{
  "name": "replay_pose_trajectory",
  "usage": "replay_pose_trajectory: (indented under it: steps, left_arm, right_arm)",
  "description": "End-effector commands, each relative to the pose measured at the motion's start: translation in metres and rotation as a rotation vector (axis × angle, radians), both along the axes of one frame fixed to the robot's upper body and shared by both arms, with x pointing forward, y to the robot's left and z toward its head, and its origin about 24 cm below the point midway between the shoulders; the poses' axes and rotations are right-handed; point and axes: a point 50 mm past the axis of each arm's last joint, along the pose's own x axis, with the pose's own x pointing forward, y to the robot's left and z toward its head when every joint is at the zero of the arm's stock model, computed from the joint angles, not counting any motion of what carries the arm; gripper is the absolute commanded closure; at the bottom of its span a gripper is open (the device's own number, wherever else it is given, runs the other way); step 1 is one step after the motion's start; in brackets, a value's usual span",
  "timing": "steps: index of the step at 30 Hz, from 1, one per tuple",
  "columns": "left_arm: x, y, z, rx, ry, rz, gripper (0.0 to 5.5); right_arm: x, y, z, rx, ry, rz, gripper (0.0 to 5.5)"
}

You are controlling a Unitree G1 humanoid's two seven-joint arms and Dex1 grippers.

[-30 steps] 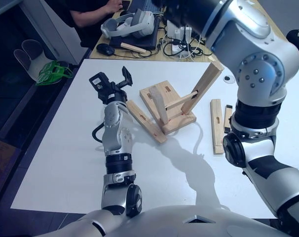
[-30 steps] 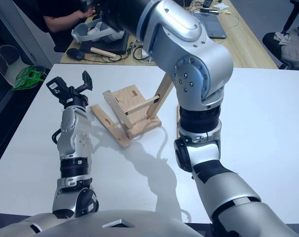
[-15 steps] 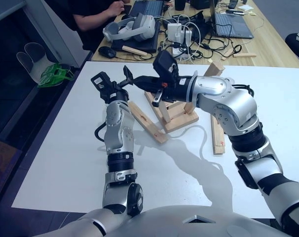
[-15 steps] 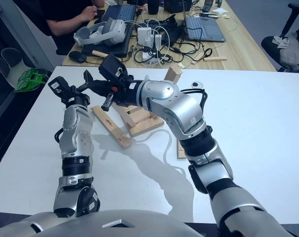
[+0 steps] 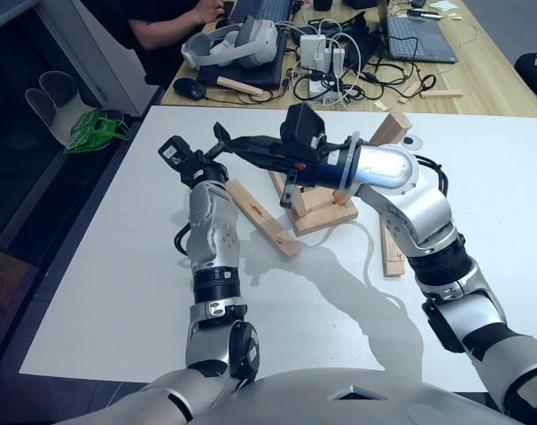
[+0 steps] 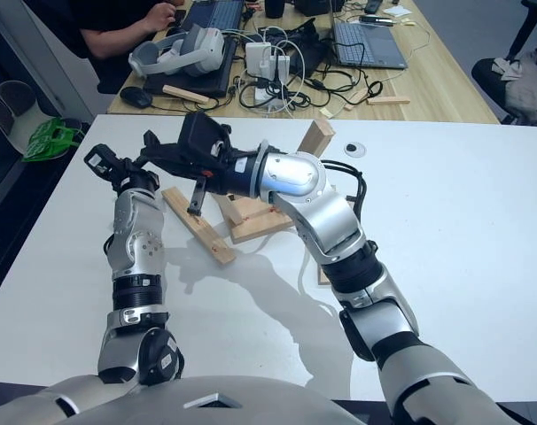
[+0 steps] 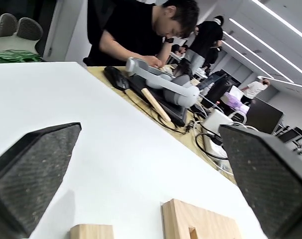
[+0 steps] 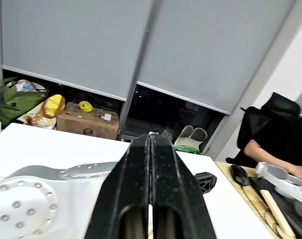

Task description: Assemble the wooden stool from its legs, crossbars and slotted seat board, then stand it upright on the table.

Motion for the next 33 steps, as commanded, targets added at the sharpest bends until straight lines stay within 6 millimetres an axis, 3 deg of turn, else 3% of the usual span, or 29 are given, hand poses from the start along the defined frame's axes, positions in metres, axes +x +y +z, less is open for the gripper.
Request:
replay_pose_trajectory:
  steps: [1, 4, 11, 13, 17, 22, 24, 30, 33]
  left_arm:
    - [0.009, -0.003, -0.005, -0.094, 0.0, 0.003, 0.39]
    - [0.015, -0.007, -0.006, -0.091, -0.012, -0.018, 0.39]
    - [0.021, -0.011, -0.006, -0.097, -0.033, -0.033, 0.39]
    - [0.021, -0.009, -0.008, -0.128, -0.033, -0.016, 0.39]
    - [0.02, -0.001, -0.013, -0.195, -0.025, 0.043, 0.39]
    - [0.02, -0.003, -0.012, -0.191, -0.033, 0.034, 0.39]
    - [0.021, -0.006, -0.011, -0.182, -0.037, 0.02, 0.39]
    - [0.014, -0.003, -0.01, -0.169, -0.054, 0.035, 0.39]
    - [0.011, 0.0, -0.009, -0.166, -0.053, 0.041, 0.39]
  right_arm:
    - [0.0, 0.011, 0.004, -0.037, -0.141, 0.05, 5.47]
    - [0.001, 0.022, 0.013, -0.018, -0.206, 0.074, 5.47]
    - [-0.01, 0.049, 0.002, -0.084, -0.299, 0.208, 5.47]
    - [-0.007, 0.053, -0.005, -0.112, -0.217, 0.227, 5.47]
    - [-0.001, 0.054, -0.026, -0.134, 0.107, 0.263, 5.47]
    - [0.02, 0.062, -0.032, -0.157, 0.059, 0.057, 5.47]
    - [0.028, 0.057, -0.032, -0.149, -0.024, -0.08, 5.47]
    - [0.027, -0.021, -0.067, -0.268, -0.034, -0.429, 5.47]
    - [0.028, -0.045, -0.073, -0.291, -0.009, -0.571, 5.47]
